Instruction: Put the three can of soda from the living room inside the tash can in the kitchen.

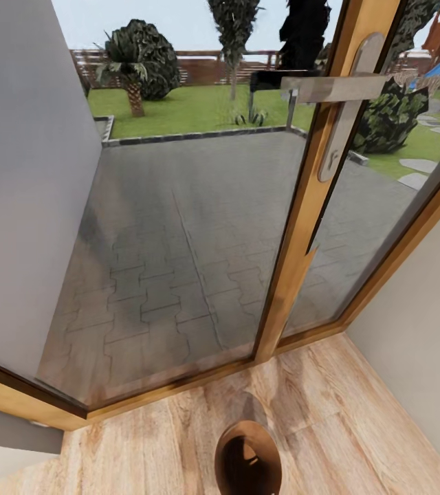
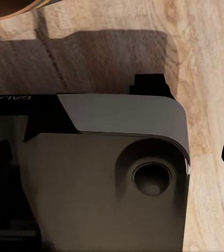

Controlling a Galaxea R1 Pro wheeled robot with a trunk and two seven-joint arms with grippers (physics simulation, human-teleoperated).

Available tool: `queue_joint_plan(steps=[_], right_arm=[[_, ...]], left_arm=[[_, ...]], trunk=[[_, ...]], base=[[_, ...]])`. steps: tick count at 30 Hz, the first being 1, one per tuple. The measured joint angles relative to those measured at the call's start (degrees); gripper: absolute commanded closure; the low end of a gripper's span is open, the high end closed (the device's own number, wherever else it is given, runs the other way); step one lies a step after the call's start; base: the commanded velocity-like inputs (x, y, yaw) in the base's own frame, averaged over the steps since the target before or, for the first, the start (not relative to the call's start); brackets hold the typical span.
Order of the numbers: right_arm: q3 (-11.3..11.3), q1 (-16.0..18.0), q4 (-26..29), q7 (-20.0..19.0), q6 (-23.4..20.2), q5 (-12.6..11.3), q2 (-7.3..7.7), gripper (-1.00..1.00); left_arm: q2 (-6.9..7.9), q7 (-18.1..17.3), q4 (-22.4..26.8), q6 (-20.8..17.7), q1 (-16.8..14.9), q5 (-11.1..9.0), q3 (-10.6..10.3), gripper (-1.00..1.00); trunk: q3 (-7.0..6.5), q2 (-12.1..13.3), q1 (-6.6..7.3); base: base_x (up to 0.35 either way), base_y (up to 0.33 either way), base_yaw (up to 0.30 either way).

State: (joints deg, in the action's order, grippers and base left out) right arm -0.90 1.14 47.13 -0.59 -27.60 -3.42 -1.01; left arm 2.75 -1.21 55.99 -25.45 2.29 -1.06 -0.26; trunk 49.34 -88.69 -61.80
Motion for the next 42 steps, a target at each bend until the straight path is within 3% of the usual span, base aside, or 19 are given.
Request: queue_joint_plan(steps=[6,20,28,32,35,42], right_arm=[[0.1,0.0,0.0,0.0,0.0,0.0,0.05,-1.0],[0.1,0.0,-0.1,0.1,0.0,-0.1,0.02,-1.0],[0.0,0.0,0.5,0.0,-0.4,0.0,0.09,-1.0],[-0.1,0.0,8.4,0.0,-4.2,0.1,0.16,-1.0],[-0.2,0.0,15.9,0.0,-8.3,0.1,0.14,-1.0],[-0.4,0.0,19.7,-1.5,-8.6,0.1,0.14,-1.0]], left_arm=[[-0.11,0.0,0.0,0.0,0.0,0.0,0.0,-1.0],[-0.1,0.0,0.2,0.0,0.0,-0.1,0.0,-1.0],[-0.03,0.0,2.8,0.0,0.0,-0.1,0.5,-1.0],[-0.09,0.0,4.0,-0.9,0.0,0.2,2.8,-1.0],[-0.11,0.1,9.0,-3.9,0.0,0.4,3.2,-1.0],[-0.03,0.1,13.1,-5.2,0.0,0.6,3.3,-1.0]], trunk=[[0.0,0.0,0.0],[2.67,-5.6,-3.07],[4.81,-8.8,-4.82],[5.9,-10.4,-5.7],[6.72,-11.6,-6.36],[8.63,-14.4,-7.9]], base=[[0.0,0.0,0.0],[0.0,0.0,0.0],[0.0,0.0,0.0],[0.0,0.0,0.0],[0.0,0.0,0.0],[0.0,0.0,0.0]])
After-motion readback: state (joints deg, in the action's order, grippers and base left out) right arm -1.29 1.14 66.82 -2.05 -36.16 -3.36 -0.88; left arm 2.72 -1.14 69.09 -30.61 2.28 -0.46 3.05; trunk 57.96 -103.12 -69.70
